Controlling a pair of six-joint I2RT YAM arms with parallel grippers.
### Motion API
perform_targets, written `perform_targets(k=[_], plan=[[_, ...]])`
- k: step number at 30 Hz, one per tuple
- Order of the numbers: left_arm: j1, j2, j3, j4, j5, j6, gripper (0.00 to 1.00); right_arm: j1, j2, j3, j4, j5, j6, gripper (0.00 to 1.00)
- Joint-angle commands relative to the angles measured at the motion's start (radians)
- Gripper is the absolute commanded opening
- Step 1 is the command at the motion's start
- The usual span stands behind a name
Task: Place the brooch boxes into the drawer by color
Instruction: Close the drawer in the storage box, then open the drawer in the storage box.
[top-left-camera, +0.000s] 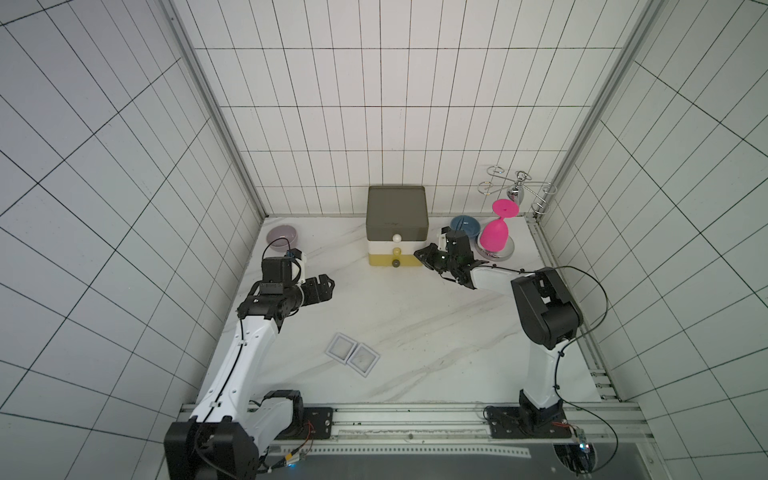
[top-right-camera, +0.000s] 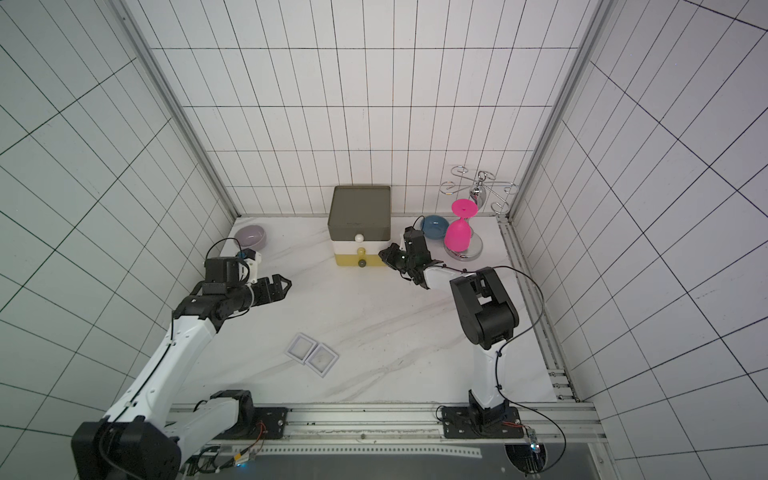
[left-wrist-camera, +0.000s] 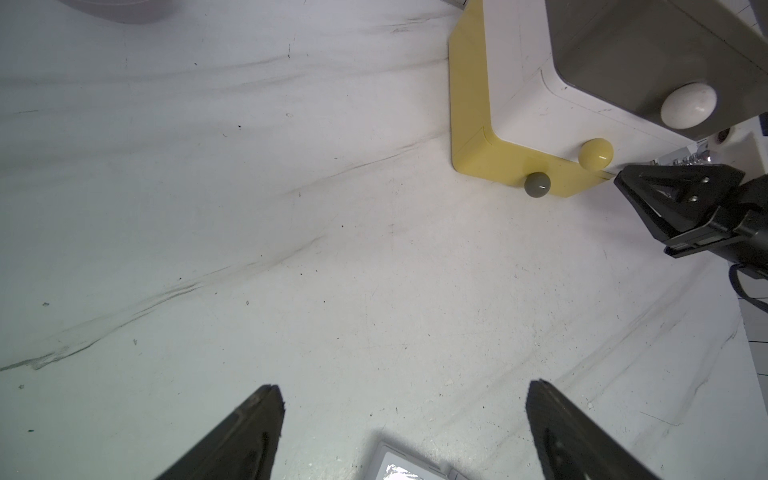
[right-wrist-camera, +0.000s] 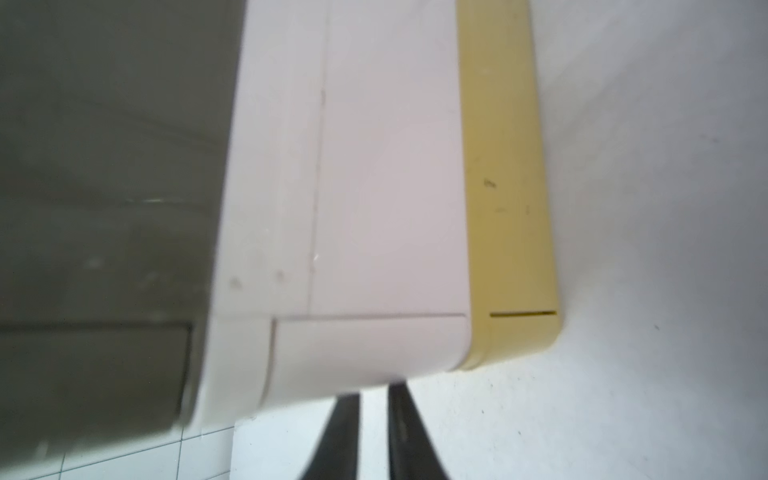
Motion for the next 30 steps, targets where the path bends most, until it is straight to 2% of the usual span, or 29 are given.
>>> perform_targets(k=[1, 5, 10, 22, 26, 30], plan=[[-0.002, 0.005, 0.005, 0.01, -0.005, 0.009, 0.95, -0.006, -0.09, -0.114, 0.141, 0.031, 0.055, 0.32], [-0.002, 0.001, 0.007, 0.003, -0.01, 0.009, 0.95, 0.036, -0.116, -0.187, 0.173, 0.065, 0.08, 0.41], [-0.003, -0.012, 0.002, 0.01, -0.016, 0.009, 0.95, 0.102, -0.063, -0.185, 0.223, 0.096, 0.114, 0.49], [-0.001, -0.01, 0.003, 0.008, -0.02, 0.01, 0.95, 0.168, 0.184, -0.107, 0.509, 0.246, 0.316, 0.49], [-0.003, -0.007, -0.005, 0.026, -0.007, 0.008, 0.95, 0.179, 0.238, -0.044, 0.528, 0.263, 0.354, 0.49], [-0.002, 0.012, 0.026, -0.012, -0.001, 0.02, 0.95, 0.199, 0.245, -0.002, 0.472, 0.276, 0.344, 0.49]])
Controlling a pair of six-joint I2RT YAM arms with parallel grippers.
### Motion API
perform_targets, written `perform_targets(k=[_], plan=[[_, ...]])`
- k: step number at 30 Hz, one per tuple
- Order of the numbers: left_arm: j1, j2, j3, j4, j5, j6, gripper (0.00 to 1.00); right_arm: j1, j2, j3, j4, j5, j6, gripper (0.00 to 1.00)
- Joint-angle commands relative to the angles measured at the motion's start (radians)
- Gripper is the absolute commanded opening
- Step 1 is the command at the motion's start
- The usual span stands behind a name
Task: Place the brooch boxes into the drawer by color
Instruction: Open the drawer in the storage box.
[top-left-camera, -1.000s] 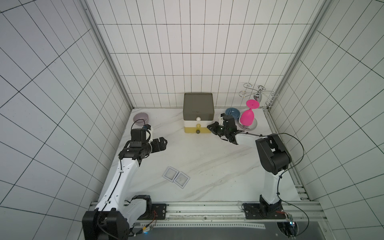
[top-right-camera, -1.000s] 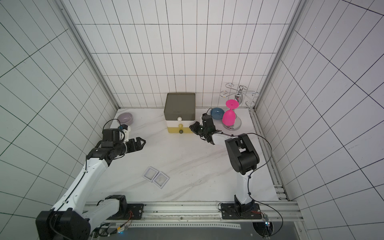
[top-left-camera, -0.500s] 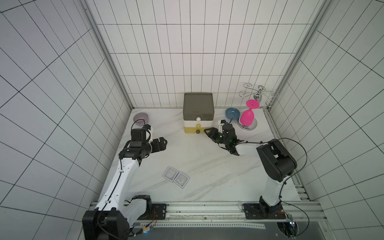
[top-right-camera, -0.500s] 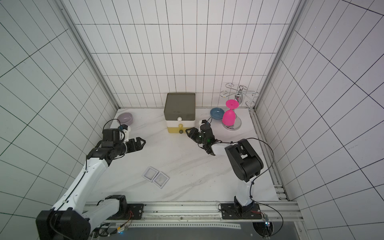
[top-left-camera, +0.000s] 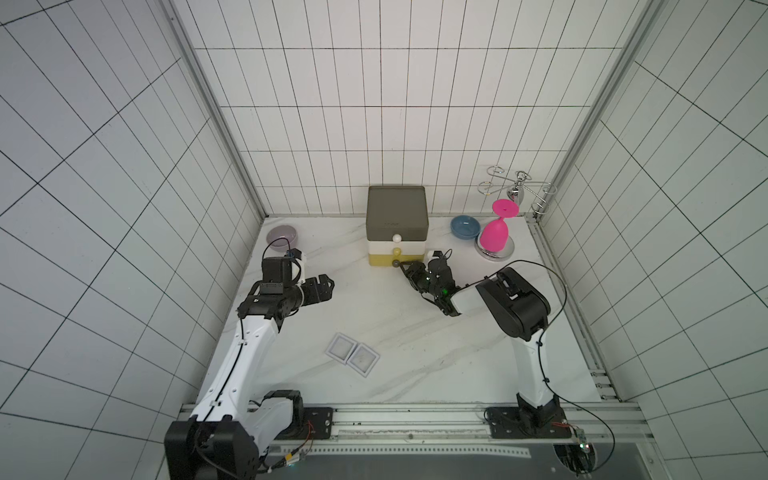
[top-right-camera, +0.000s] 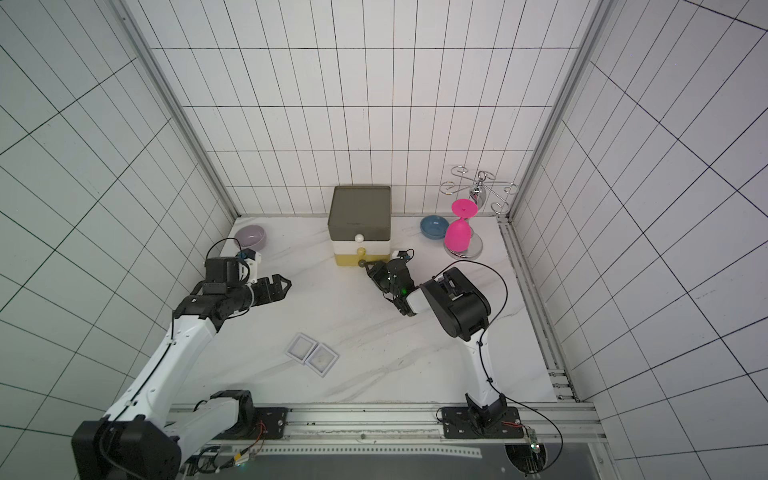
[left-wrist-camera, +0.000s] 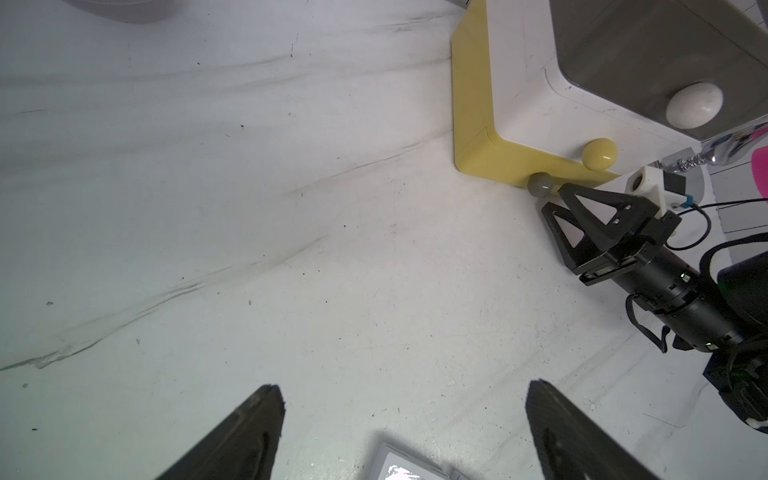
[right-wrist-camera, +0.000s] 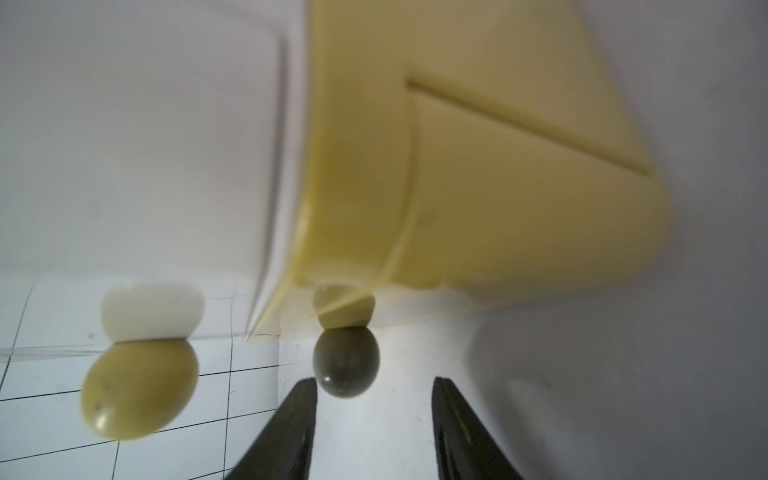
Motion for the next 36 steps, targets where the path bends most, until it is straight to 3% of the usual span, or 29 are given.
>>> perform_targets(k=[1, 36], plan=[[-0.002, 0.008, 0.028, -0.017, 0.001, 0.016, 0.95, 0.02, 0.016, 0.058, 0.008, 0.037, 0.016, 0.49], [-0.02, -0.031, -0.006, 0.022, 0.005, 0.002, 0.95, 0.091, 0.136, 0.157, 0.138, 0.132, 0.126, 0.49]])
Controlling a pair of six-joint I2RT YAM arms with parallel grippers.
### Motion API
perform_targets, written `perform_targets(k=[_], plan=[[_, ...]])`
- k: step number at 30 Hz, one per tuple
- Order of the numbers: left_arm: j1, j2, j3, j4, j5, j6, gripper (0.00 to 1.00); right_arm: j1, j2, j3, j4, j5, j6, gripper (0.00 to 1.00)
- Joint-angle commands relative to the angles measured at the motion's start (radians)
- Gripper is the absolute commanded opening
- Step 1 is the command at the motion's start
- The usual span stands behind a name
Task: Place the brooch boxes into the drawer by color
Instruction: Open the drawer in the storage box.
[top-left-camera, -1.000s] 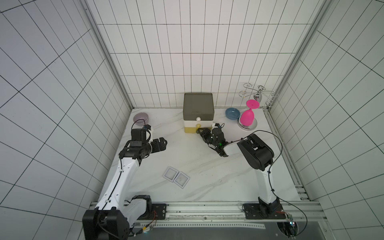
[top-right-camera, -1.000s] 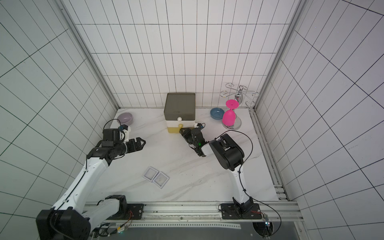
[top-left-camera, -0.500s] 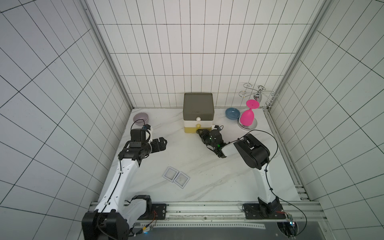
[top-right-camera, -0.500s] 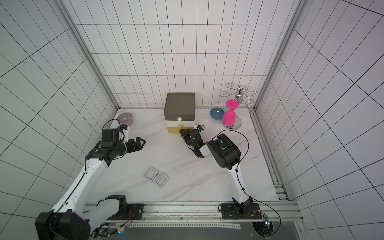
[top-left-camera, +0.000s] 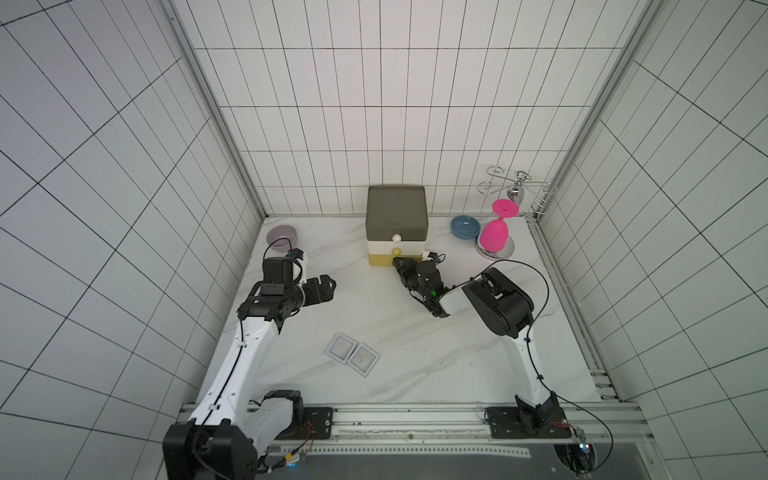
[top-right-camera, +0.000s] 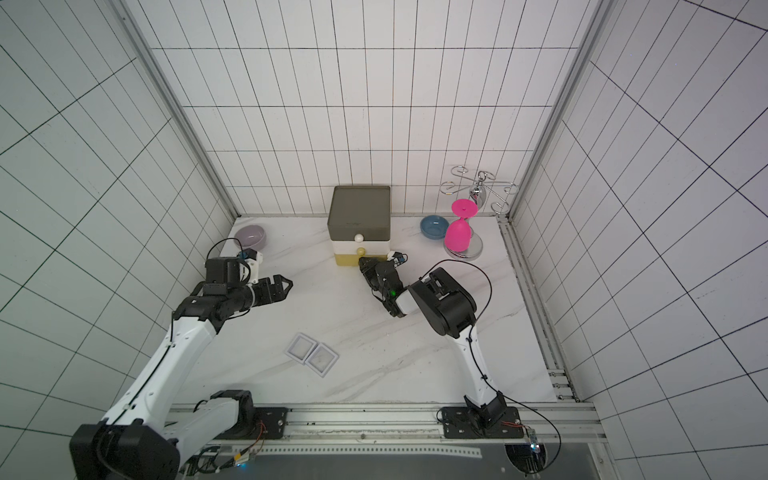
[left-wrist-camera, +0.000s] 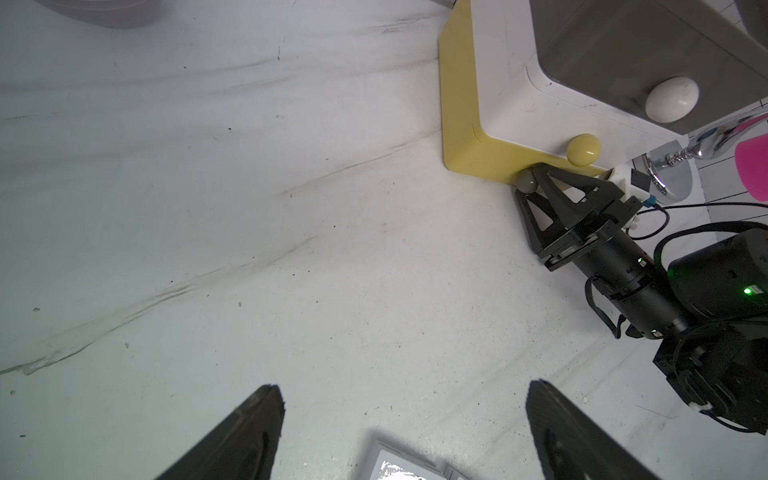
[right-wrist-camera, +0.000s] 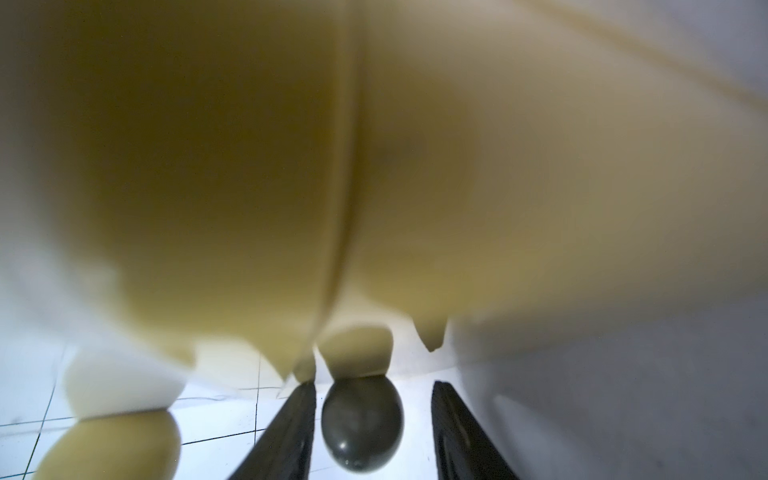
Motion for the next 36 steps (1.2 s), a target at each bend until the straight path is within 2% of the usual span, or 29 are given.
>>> perform_targets(k=[1, 10, 22, 36], plan=[[-0.002, -0.016, -0.006, 0.023, 0.0, 0.003, 0.95, 0.03, 0.034, 0.082, 0.049, -0.026, -0.006, 0.49], [-0.002, -0.016, -0.005, 0.02, -0.002, 0.003, 0.95, 0.032, 0.044, 0.074, 0.081, 0.001, 0.011, 0.18], [-0.001, -0.027, -0.006, 0.017, -0.012, 0.004, 0.95, 0.052, -0.026, -0.058, 0.148, 0.009, 0.02, 0.17], [-0.016, -0.041, -0.014, 0.012, -0.04, 0.006, 0.95, 0.132, -0.165, -0.274, 0.218, 0.044, 0.018, 0.16]])
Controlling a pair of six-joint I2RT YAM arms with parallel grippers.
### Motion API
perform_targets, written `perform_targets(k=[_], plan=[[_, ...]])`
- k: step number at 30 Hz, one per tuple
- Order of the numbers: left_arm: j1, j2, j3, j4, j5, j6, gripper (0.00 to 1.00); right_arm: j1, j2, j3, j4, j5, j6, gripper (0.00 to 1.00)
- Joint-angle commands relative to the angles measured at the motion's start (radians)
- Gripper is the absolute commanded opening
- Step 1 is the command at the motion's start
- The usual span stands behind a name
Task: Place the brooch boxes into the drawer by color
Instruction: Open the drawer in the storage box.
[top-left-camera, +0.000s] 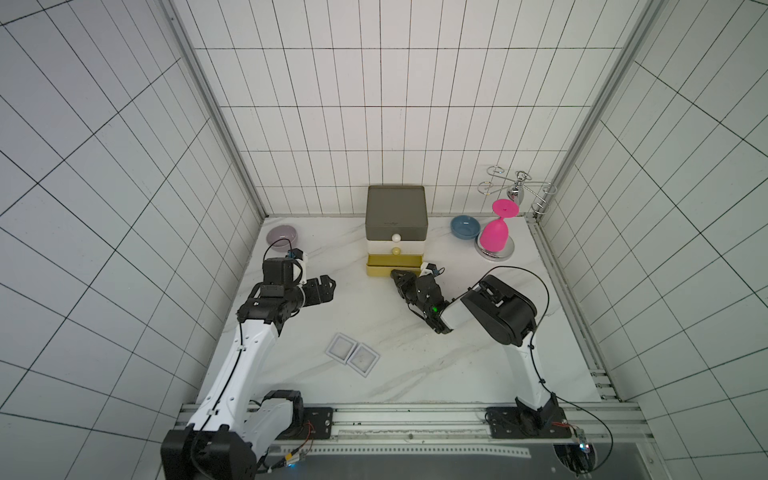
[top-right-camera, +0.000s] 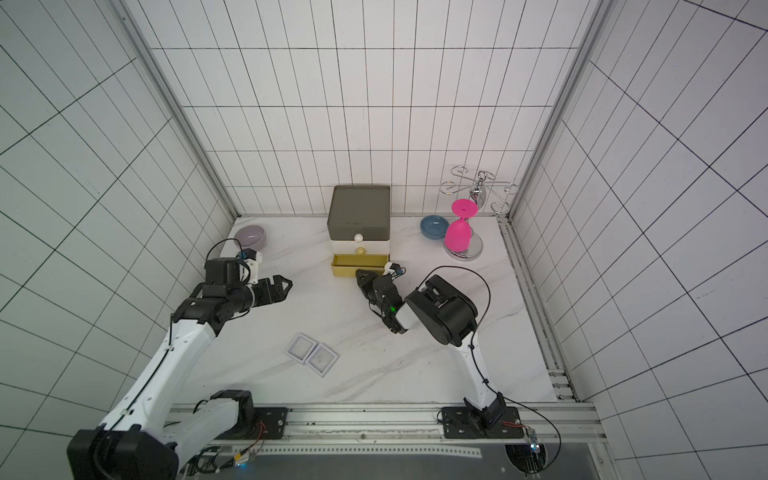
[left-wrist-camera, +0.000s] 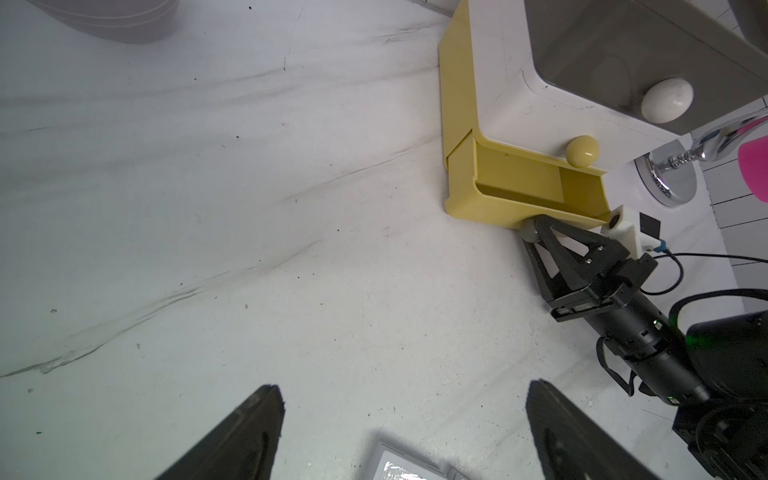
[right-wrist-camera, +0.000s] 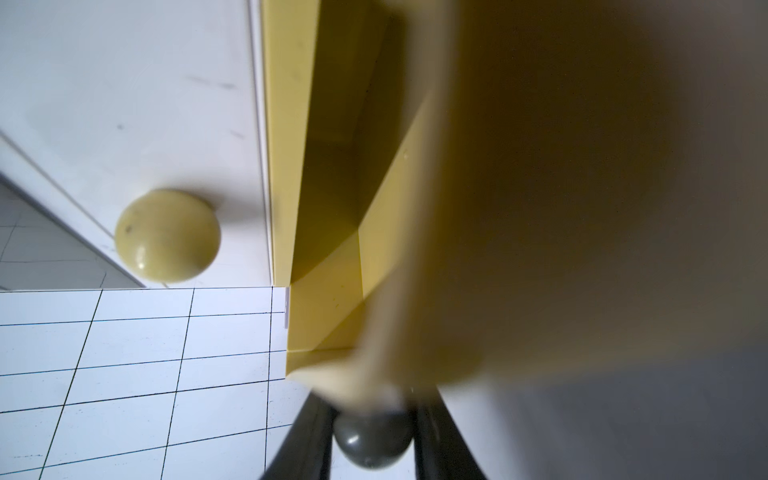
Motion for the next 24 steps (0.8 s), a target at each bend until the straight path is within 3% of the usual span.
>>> perform_targets(k=[1, 13, 24], plan=[[-0.006, -0.019, -0.009, 0.01, -0.014, 0.006, 0.95, 0.034, -0.064, -0.057, 0.084, -0.014, -0.009, 0.16], [-0.016, -0.005, -0.008, 0.01, -0.021, 0.007, 0.95, 0.079, -0.141, -0.167, 0.088, -0.026, -0.012, 0.16], [-0.016, -0.001, -0.006, 0.008, -0.024, 0.01, 0.95, 0.089, -0.126, -0.195, 0.128, -0.015, -0.013, 0.2]])
